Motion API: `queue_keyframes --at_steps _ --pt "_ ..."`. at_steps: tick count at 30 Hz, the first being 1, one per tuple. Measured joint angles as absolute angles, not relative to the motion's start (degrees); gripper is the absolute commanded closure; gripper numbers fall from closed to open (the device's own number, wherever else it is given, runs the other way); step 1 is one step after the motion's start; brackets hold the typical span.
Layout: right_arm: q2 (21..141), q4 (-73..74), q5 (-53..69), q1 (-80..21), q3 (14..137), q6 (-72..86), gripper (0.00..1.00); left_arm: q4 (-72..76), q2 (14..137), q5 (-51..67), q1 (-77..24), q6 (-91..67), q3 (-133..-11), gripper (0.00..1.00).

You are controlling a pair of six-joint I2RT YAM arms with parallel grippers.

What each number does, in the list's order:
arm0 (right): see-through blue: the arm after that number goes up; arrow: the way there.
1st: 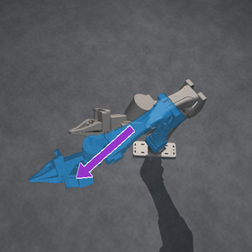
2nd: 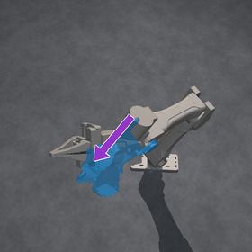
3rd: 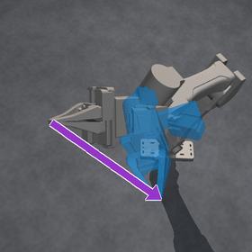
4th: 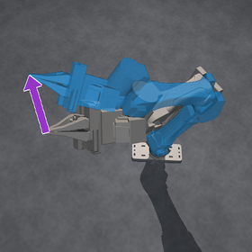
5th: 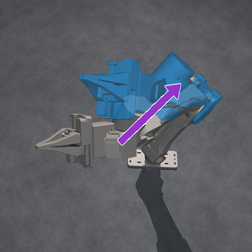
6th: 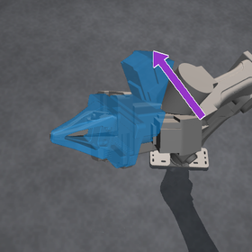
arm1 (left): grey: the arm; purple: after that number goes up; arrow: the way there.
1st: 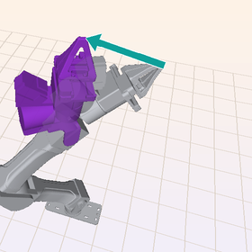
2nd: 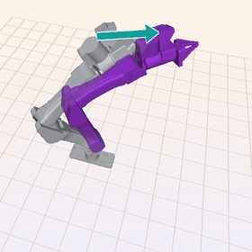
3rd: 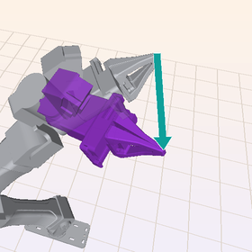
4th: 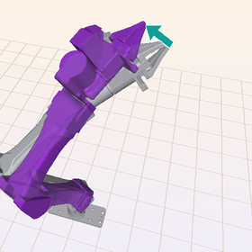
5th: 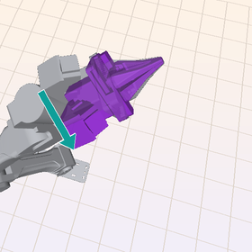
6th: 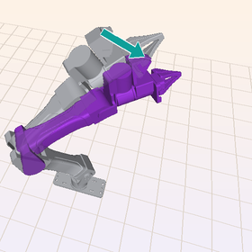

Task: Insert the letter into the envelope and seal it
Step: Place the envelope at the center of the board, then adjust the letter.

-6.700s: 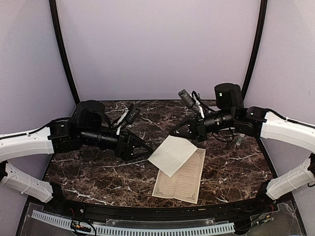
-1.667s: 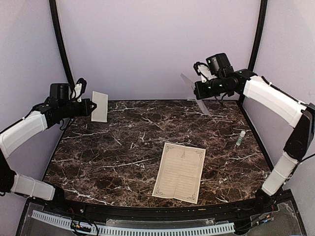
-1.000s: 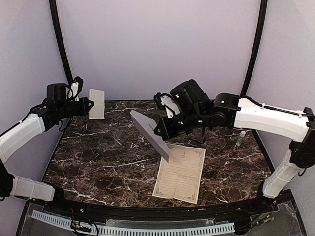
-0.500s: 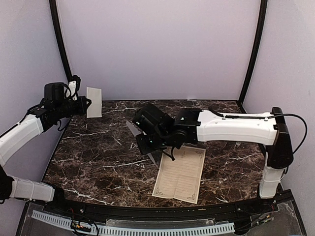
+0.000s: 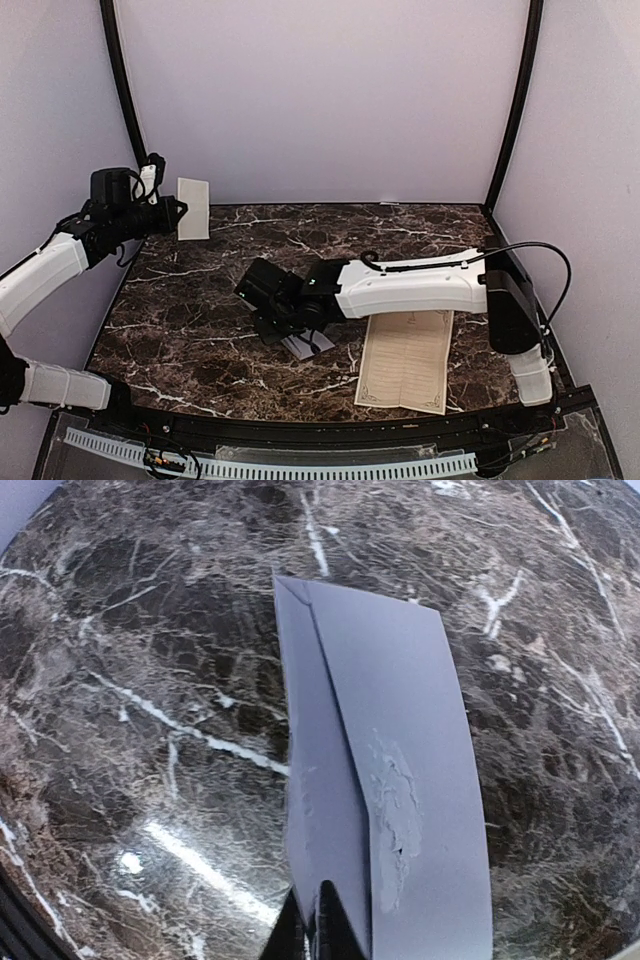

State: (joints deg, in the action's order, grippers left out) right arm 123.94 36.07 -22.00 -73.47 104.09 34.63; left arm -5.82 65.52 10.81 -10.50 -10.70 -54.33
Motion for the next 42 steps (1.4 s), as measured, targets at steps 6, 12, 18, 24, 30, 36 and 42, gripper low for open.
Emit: queue_keyframes --at_steps 6,12,18,24,30,36,42 --pt "124.18 28.75 -13.21 -73.69 104.16 34.02 0.48 -5.72 65.60 12.16 -10.50 -10.70 -54.28 1.00" --pt "116.18 20.27 -7.18 -73.17 93.80 31.38 0.27 -4.75 65.60 16.69 -10.55 -9.96 -53.95 1.00" --pt "96.68 13.98 1.15 -67.79 80.99 26.74 0.15 -4.97 65.98 24.88 -15.46 -6.00 -54.17 1.00" --pt "81.56 11.49 11.60 -59.31 76.64 21.19 0.10 -5.63 65.60 32.47 -25.71 -4.86 -53.80 1.00" --pt "77.84 14.81 21.43 -55.53 75.88 13.98 0.09 -7.75 65.36 37.95 -36.05 -7.46 -53.49 1.00" --pt "79.68 20.58 28.64 -55.40 76.79 8.45 0.12 -12.14 68.36 40.64 -46.83 -9.23 -55.59 1.00" --pt "81.95 22.76 37.21 -55.40 77.01 6.09 0.23 -15.27 69.97 41.60 -51.68 -10.98 -57.28 1.00"
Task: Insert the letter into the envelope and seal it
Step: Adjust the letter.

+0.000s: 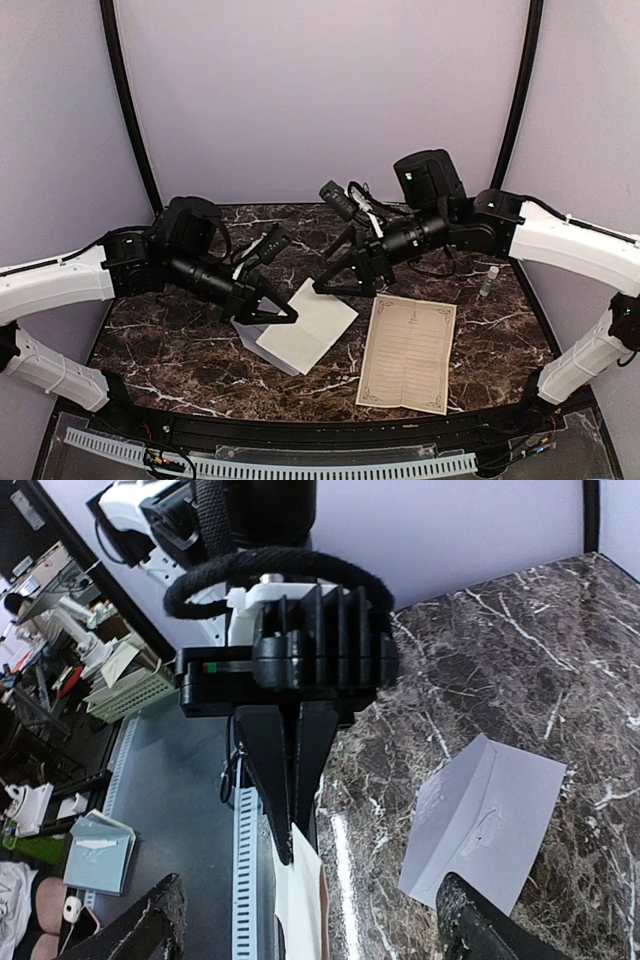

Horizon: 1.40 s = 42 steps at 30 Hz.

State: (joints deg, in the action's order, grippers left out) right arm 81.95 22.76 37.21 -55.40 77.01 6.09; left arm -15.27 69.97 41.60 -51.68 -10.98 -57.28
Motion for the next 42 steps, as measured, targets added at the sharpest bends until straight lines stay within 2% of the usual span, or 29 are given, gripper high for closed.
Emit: queue_keyframes --at_steps 4,12,16,18,19,20,22,24,26,28,34,42 --pt "83.31 22.74 42.76 -55.40 76.95 5.87 0.29 -15.49 70.72 41.65 -53.17 -12.08 -57.30 1.00" --pt "84.14 21.30 48.80 -55.99 75.61 7.31 0.55 -15.14 73.17 42.68 -54.70 -13.19 -58.81 1.00" --pt "84.86 20.86 49.89 -56.82 75.31 7.90 0.77 -15.31 73.60 43.11 -54.87 -13.21 -60.38 1.00" --pt "85.10 20.73 49.98 -57.06 75.18 7.79 0.97 -15.49 73.65 43.20 -54.89 -13.19 -61.19 1.00" --pt "85.17 20.62 49.95 -57.10 75.07 7.77 1.00 -15.55 73.65 43.29 -54.89 -13.19 -61.47 0.95" --pt "85.19 20.60 49.89 -57.14 74.98 7.42 1.00 -15.51 73.65 43.33 -54.89 -13.19 -61.63 0.88" --pt "85.17 20.18 49.17 -57.10 74.50 7.88 1.00 -15.53 73.63 43.24 -54.94 -13.30 -61.67 0.55" --pt "84.86 18.85 47.99 -57.12 73.32 8.47 1.00 -15.40 73.60 41.95 -55.05 -13.69 -61.67 0.37" --pt "83.90 16.84 46.48 -57.12 71.20 9.72 1.00 -14.09 72.95 39.51 -55.05 -14.59 -60.93 0.28" --pt "82.48 13.39 44.99 -57.12 68.75 11.53 1.00 -11.25 71.09 36.45 -55.05 -16.21 -58.72 0.23" --pt "74.91 -4.47 40.01 -57.06 59.53 20.27 1.00 2.66 60.93 25.28 -55.02 -23.27 -47.37 0.17" --pt "70.04 -24.23 24.16 -58.94 54.96 28.01 1.00 24.10 56.47 19.49 -55.05 -32.18 -38.15 0.15"
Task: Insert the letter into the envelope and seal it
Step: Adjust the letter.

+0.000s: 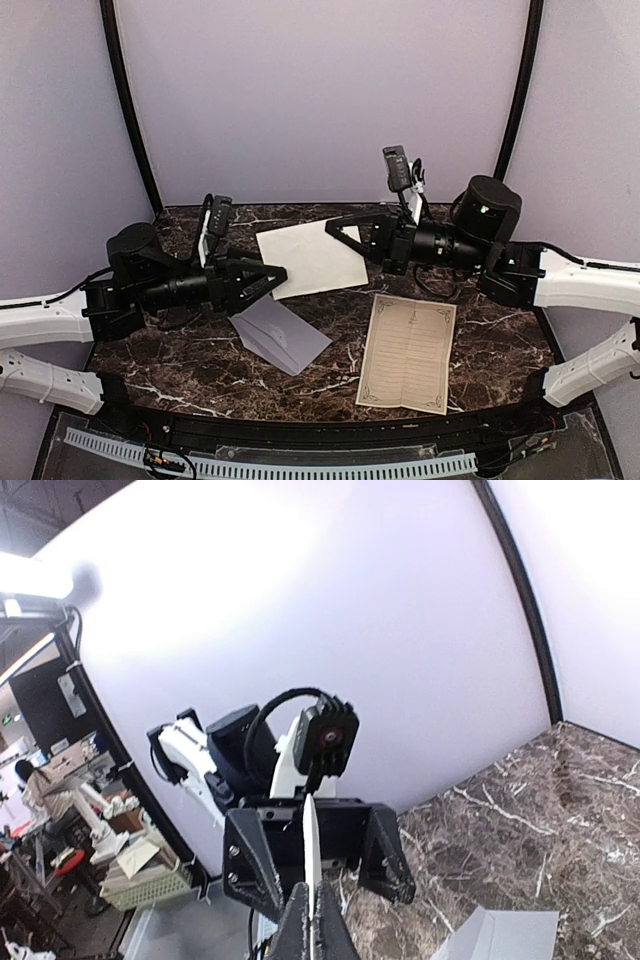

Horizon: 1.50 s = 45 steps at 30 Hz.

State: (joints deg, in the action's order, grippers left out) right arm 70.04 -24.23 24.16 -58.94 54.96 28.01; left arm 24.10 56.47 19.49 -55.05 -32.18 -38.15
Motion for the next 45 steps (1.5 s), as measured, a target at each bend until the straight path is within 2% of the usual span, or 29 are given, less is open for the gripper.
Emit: queue_keyframes --at_steps 4,6,9,10,12,15,18,20,24,28,31,36,40,45 --pt "70.48 -30.57 17.23 -60.25 54.04 29.95 1.00 31.57 58.02 19.42 -55.90 -34.76 -37.47 0.16" --pt "70.94 -33.19 15.03 -60.77 54.04 30.70 1.00 34.46 59.16 19.42 -56.60 -35.59 -37.47 0.22" --pt "71.44 -36.40 12.82 -61.23 53.95 31.73 1.00 38.35 61.06 19.14 -57.43 -37.01 -37.47 0.38" --pt "71.59 -37.52 12.16 -61.36 53.89 32.10 1.00 39.59 61.58 18.92 -57.63 -37.56 -37.47 0.40" --pt "71.66 -39.22 11.49 -61.49 53.43 32.67 1.00 42.28 62.26 18.68 -57.87 -38.35 -37.43 0.54" --pt "71.68 -41.04 10.57 -61.56 52.31 33.82 1.00 45.52 62.57 18.22 -58.02 -39.29 -37.43 0.69" --pt "71.70 -41.63 10.17 -61.56 51.33 34.89 1.00 47.48 62.57 17.52 -58.04 -39.75 -37.43 0.93" --pt "71.70 -41.65 10.00 -61.58 51.03 35.31 1.00 48.23 62.57 17.10 -58.04 -40.16 -37.43 1.00" --pt "71.61 -41.74 9.10 -61.56 50.11 35.92 0.61 47.59 62.57 16.16 -58.04 -39.94 -37.41 1.00" --pt "69.78 -38.00 8.19 -60.93 48.12 35.00 0.35 43.18 61.23 14.94 -58.04 -39.24 -37.32 1.00" --pt "66.81 -32.69 8.19 -58.87 46.81 33.76 0.22 36.29 59.33 14.90 -58.04 -37.67 -37.82 1.00" --pt "65.39 -21.71 15.35 -53.56 48.90 28.75 0.18 23.11 58.98 16.10 -58.00 -34.61 -41.08 1.00" --pt "67.72 -11.09 22.96 -52.45 54.08 22.81 0.25 15.97 60.01 19.99 -57.98 -32.77 -43.35 1.00" --pt "70.39 -4.67 33.01 -52.56 57.12 18.92 0.34 10.79 61.56 24.45 -57.98 -31.35 -44.93 1.00"
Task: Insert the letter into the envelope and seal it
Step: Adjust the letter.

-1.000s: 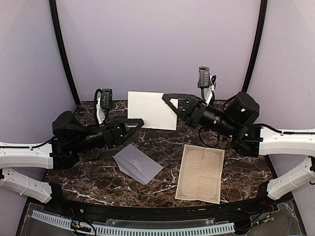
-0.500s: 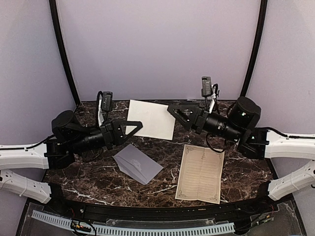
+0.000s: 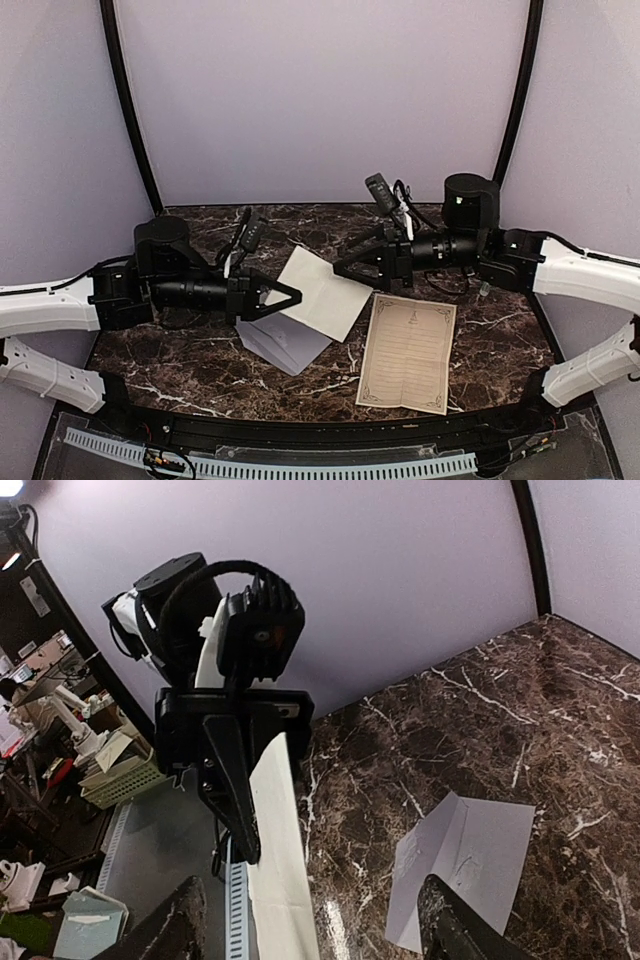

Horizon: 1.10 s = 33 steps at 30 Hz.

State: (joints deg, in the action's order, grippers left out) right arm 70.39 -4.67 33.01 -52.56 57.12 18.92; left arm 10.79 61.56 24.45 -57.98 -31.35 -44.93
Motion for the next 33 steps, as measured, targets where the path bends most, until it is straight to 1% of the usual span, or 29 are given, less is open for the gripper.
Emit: queue_keyframes --at_steps 4,5,8,9,10,11,12,13,14,16,17,25,27,28,29,33 --pt "71.61 -1.98 36.34 -53.17 57.32 17.85 0.45 8.95 63.18 26.94 -57.98 -30.63 -46.52 1.00" --pt "71.70 -1.63 36.80 -53.25 57.32 17.72 0.52 8.84 63.61 27.51 -57.98 -30.57 -46.85 1.00" --pt "71.75 -1.39 38.09 -53.45 57.30 17.50 0.80 8.80 64.58 28.73 -57.98 -30.41 -47.46 1.00" --pt "71.75 -1.39 38.46 -53.54 57.28 17.50 0.92 8.82 64.90 29.17 -57.98 -30.39 -47.66 1.00" --pt "71.75 -1.43 38.85 -53.60 57.21 17.61 1.00 8.86 65.12 29.45 -57.98 -30.41 -47.75 0.98" --pt "71.75 -1.61 39.09 -53.63 57.10 17.72 1.00 9.06 65.34 29.76 -57.98 -30.46 -47.77 0.87" --pt "71.75 -2.02 39.22 -53.65 56.93 18.02 1.00 9.32 65.49 29.95 -57.98 -30.55 -47.77 0.69" --pt "71.70 -3.14 39.31 -53.69 56.42 18.50 1.00 10.07 65.76 30.26 -57.98 -31.18 -47.75 0.61" --pt "71.64 -4.34 39.35 -53.69 55.81 18.96 1.00 10.79 65.98 30.35 -57.98 -31.11 -47.70 0.49" --pt "71.33 -8.05 39.29 -53.71 53.49 20.88 1.00 12.91 66.17 30.37 -57.98 -32.27 -47.31 0.41" --pt "71.09 -9.76 39.16 -53.74 52.34 21.91 1.00 14.00 66.17 30.33 -57.98 -32.77 -46.92 0.41" --pt "68.45 -28.56 32.29 -53.95 43.07 32.42 1.00 26.92 66.08 28.40 -57.98 -39.16 -39.94 0.61" --pt "67.77 -31.05 30.13 -53.98 42.22 33.80 1.00 29.08 66.30 28.29 -57.98 -40.34 -39.55 0.78" --pt "67.44 -32.16 29.08 -54.00 41.93 34.41 1.00 30.22 66.50 28.25 -57.98 -40.95 -39.55 0.81" --pt "67.20 -33.04 28.18 -54.00 41.80 34.87 1.00 31.16 66.70 28.25 -57.98 -41.39 -39.57 0.83" --pt "66.87 -35.66 25.76 -54.02 41.67 36.10 1.00 34.35 67.46 28.21 -57.98 -42.15 -39.57 0.78"
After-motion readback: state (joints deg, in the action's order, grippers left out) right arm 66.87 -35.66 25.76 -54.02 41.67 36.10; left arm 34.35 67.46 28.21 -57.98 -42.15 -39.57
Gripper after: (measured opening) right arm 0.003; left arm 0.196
